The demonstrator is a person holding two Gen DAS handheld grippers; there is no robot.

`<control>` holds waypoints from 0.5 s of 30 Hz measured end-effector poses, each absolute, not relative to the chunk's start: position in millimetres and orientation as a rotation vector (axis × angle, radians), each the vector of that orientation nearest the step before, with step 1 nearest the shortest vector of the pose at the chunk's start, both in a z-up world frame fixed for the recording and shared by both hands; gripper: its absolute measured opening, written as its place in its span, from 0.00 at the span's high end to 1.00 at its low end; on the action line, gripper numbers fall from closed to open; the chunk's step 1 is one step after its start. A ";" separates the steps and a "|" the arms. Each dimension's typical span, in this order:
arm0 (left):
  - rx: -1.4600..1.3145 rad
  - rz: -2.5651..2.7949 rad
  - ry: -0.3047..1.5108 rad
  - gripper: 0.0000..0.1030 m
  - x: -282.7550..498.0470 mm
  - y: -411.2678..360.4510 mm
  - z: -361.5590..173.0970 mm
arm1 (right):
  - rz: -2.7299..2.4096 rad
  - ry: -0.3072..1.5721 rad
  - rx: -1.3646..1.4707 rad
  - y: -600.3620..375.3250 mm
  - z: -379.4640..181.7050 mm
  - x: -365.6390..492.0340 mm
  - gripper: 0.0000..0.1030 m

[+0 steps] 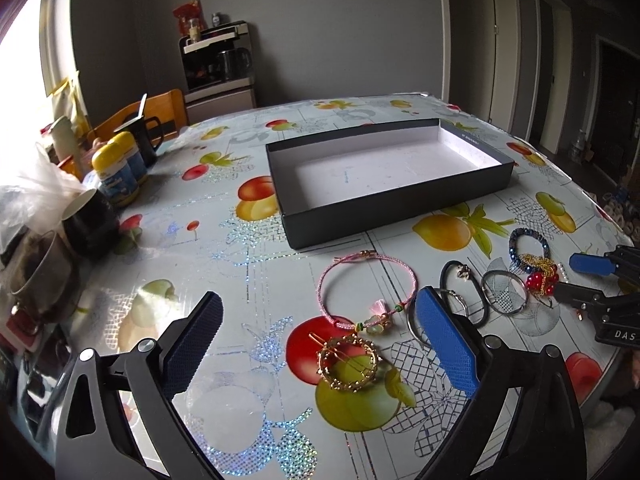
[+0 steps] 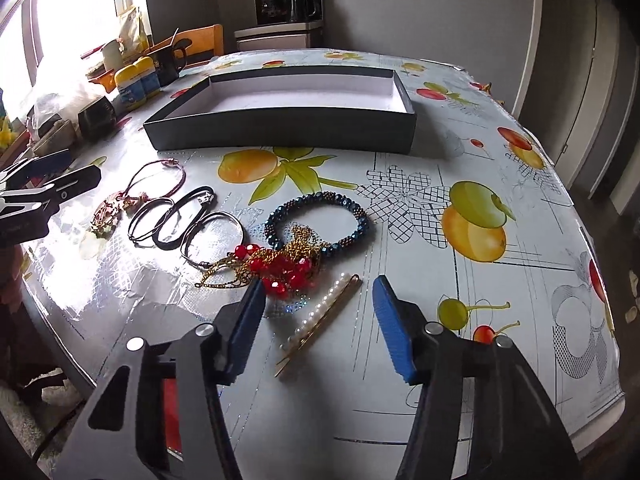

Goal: Organize jewelry
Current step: 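Grasp the pearl hairpin with the right tool while the left tool grasps the red-gold beaded cluster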

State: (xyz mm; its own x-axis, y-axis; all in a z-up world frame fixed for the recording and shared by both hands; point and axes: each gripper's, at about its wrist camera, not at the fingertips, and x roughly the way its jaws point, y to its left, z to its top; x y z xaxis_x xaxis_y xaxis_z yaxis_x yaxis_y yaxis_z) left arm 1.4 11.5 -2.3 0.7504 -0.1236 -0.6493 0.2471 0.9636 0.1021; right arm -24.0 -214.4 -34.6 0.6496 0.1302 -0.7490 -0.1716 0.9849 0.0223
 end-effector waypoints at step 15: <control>0.202 -0.400 0.702 0.06 -11.4 -27.8 -1.3 | 0.174 0.881 -0.064 -215.4 -35.3 -30.5 0.78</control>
State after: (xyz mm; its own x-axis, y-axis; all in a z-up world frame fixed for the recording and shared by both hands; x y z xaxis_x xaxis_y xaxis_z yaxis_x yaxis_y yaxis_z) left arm -11.4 -27.8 -1.3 0.6922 -0.2881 -0.6617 0.4218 0.9055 0.0470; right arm -30.5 -215.4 -35.3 0.6230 0.1252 -0.7722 -0.1781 0.9839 0.0158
